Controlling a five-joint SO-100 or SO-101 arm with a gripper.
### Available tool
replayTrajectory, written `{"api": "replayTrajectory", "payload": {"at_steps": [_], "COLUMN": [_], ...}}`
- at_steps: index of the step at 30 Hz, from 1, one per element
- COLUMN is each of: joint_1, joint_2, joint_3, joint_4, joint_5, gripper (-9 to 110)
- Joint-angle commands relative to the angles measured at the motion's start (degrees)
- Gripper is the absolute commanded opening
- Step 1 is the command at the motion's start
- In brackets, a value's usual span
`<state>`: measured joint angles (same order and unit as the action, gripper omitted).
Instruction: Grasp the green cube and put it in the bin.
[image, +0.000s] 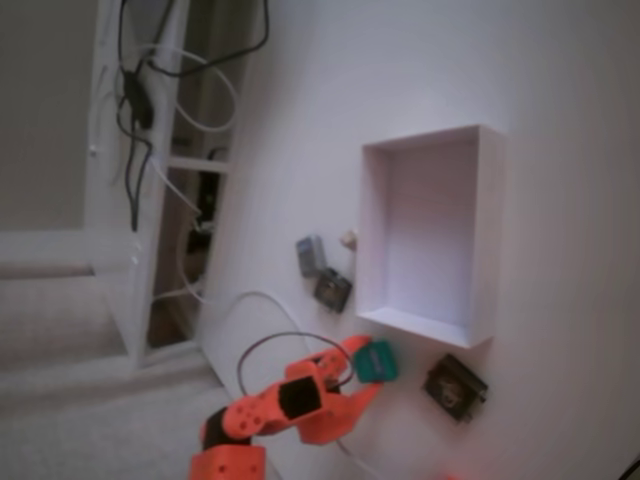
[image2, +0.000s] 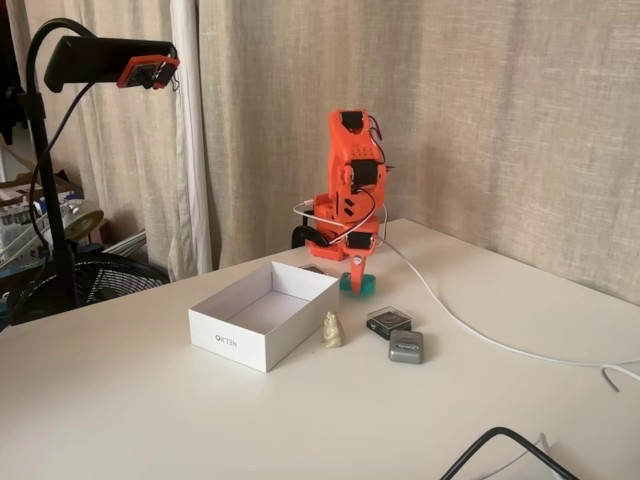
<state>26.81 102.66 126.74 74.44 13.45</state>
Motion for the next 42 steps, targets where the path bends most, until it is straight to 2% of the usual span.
{"api": "replayTrajectory", "payload": {"at_steps": [1, 17, 26, 31, 35, 40, 41, 42], "joint_1": [-0.3, 2.1, 17.2, 27.5, 31.1, 31.6, 31.5, 31.5], "joint_2": [0.9, -0.1, -3.3, -8.2, -11.7, -12.8, -12.8, -12.7], "joint_3": [-3.5, -25.6, -33.0, -33.7, -33.8, -35.5, -35.6, -35.6], "joint_4": [-1.3, -4.6, -3.4, -10.5, -11.2, -4.1, -3.7, -3.7], "joint_5": [-0.7, -6.2, -8.2, -9.2, -11.0, -13.3, -13.3, -13.3], "gripper": [11, 13, 13, 13, 13, 13, 13, 25]}}
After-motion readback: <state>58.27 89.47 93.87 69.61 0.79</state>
